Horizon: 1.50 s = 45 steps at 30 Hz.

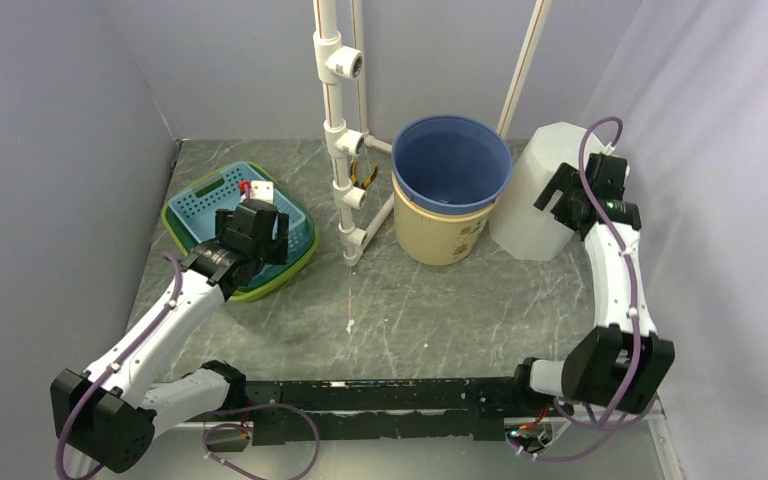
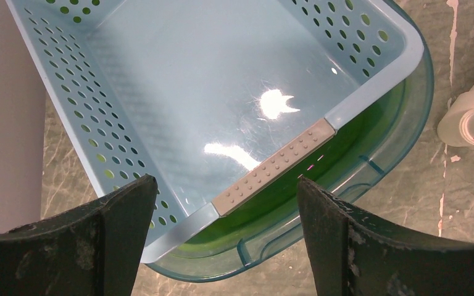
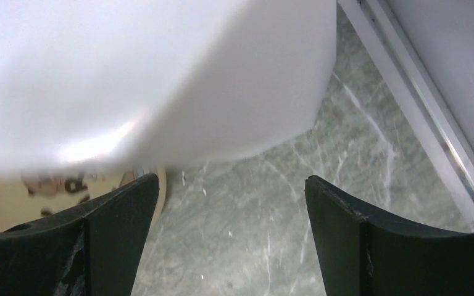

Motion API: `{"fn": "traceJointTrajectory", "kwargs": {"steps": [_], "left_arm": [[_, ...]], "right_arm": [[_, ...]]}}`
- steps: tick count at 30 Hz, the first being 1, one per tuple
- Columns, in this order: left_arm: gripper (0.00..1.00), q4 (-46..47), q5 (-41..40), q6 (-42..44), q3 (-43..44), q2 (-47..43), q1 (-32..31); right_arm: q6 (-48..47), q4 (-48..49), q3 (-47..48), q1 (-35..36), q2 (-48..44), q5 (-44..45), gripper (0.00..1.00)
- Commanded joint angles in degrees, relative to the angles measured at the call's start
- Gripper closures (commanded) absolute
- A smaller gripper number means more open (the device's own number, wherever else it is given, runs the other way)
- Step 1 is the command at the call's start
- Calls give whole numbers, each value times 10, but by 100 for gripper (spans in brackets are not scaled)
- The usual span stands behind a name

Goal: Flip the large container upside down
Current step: Move the container to the corner of the board.

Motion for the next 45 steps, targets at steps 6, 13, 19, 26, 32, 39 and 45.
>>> {"fn": "traceJointTrajectory", "kwargs": {"steps": [6, 13, 19, 26, 32, 39, 45], "left_arm": [[13, 8, 1, 7, 15, 0, 2], [12, 12, 2, 7, 7, -16, 2], [13, 7, -1, 5, 9, -13, 2], [12, 7, -5, 6, 7, -15, 2], [12, 7, -7, 7, 8, -11, 2], [12, 6, -9, 8, 9, -8, 2], [12, 7, -10, 8, 9, -10, 2]], "right_arm": [[-17, 196, 74, -5, 94, 63, 8], [-65, 299, 109, -5, 184, 12, 6], [-77, 309, 178, -5, 274, -48, 6], [-91, 303, 256, -4, 345, -131, 5], [-90, 276, 301, -4, 386, -155, 4], [-88, 198, 384, -4, 427, -142, 2], [-63, 171, 360, -4, 386, -153, 1]]}}
